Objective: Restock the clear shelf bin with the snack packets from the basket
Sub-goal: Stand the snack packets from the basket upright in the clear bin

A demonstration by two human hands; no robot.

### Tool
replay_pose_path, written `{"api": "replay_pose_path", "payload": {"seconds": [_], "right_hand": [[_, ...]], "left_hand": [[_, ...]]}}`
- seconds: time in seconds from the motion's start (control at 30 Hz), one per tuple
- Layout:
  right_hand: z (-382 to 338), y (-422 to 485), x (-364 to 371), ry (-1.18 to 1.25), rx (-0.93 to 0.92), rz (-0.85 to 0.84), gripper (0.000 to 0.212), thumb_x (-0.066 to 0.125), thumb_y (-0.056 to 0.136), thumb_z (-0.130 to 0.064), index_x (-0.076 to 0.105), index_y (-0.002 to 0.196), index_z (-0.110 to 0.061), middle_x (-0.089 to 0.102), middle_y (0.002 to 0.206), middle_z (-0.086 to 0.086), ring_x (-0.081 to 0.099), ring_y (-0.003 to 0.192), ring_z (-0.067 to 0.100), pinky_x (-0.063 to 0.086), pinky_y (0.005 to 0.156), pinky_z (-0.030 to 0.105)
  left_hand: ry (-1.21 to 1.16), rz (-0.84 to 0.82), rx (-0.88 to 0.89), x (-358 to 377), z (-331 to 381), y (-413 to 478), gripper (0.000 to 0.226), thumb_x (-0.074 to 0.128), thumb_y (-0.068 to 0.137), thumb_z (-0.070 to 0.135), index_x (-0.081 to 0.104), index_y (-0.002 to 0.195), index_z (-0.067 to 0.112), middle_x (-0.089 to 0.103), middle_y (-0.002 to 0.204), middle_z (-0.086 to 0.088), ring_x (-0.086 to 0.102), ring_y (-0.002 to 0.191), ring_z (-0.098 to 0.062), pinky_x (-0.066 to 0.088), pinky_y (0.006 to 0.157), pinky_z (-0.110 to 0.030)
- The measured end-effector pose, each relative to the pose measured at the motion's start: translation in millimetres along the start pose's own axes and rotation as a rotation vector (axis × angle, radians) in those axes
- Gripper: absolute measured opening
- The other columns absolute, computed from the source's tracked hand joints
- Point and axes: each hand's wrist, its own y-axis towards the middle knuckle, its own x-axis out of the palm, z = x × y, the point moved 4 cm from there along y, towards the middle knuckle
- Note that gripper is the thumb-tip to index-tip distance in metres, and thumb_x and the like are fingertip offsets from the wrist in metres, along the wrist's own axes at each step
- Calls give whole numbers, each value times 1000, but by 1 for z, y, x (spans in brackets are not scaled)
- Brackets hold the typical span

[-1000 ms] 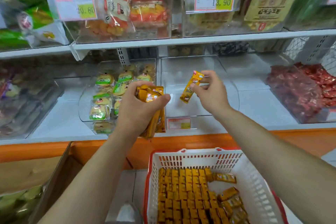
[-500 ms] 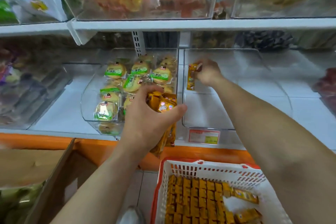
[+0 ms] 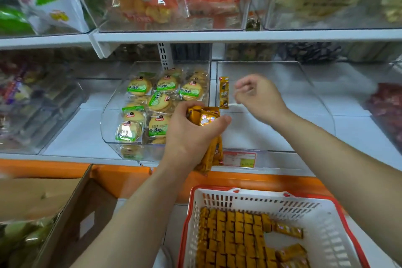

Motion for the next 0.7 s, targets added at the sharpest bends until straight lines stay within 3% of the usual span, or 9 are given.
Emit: {"api": "replay_pose_path", "payload": {"seconds": [0.1, 0.2, 0.3, 0.4, 0.5, 0.6, 0.7], "right_hand": [[-24, -86, -19, 208, 10, -169, 18, 70, 87, -18, 67, 96, -34, 71, 92, -8, 73, 78, 15, 59, 72, 34], [-40, -157, -26, 347, 59, -359, 46, 71, 78, -35, 57, 121, -45, 63, 114, -20, 70, 97, 8, 58, 74, 25], [-40, -180, -29, 218, 56, -265, 66, 75, 73, -58, 44, 132, -53, 53, 127, -22, 60, 111, -2, 55, 83, 21], [-33, -182, -37, 111, 66, -121, 56, 72, 83, -50, 45, 132, -48, 55, 124, -16, 59, 111, 2, 53, 87, 24], [-22, -186, -47, 184, 69, -65, 45, 64, 93, -42, 51, 136, -42, 61, 121, -13, 65, 104, 6, 57, 85, 26], [-13, -189, -58, 291, 113, -27, 38, 60, 96, -37, 58, 134, -36, 65, 113, -10, 71, 88, 7, 60, 76, 26], [-8, -190, -64, 342, 142, -6, 34, 60, 97, -36, 62, 131, -32, 67, 108, -7, 72, 89, 16, 62, 78, 37]], "left_hand": [[-84, -6, -24, 12, 9, -7, 51, 89, 71, 43, 59, 111, 34, 67, 91, 8, 69, 73, 2, 55, 54, -17], [-129, -9, -37, 27, 19, -17, 50, 89, 72, 44, 61, 112, 32, 68, 97, 5, 71, 80, -7, 60, 64, -25], [-197, -52, -80, 43, 25, -30, 54, 90, 72, 43, 61, 114, 28, 71, 96, 3, 74, 84, -14, 65, 72, -36], [-277, -122, -135, 60, 28, -42, 58, 91, 70, 42, 61, 116, 24, 75, 93, 1, 77, 81, -16, 64, 66, -34], [-271, -200, -140, 71, 29, -48, 48, 87, 74, 48, 62, 111, 29, 77, 93, 3, 76, 90, -21, 64, 82, -47], [-306, -305, -165, 78, 28, -55, 43, 75, 87, 45, 58, 123, 30, 75, 109, -3, 73, 104, -27, 58, 93, -57], [-312, -352, -160, 80, 27, -58, 44, 67, 96, 36, 52, 136, 29, 68, 124, -12, 69, 111, -34, 57, 91, -61]]}}
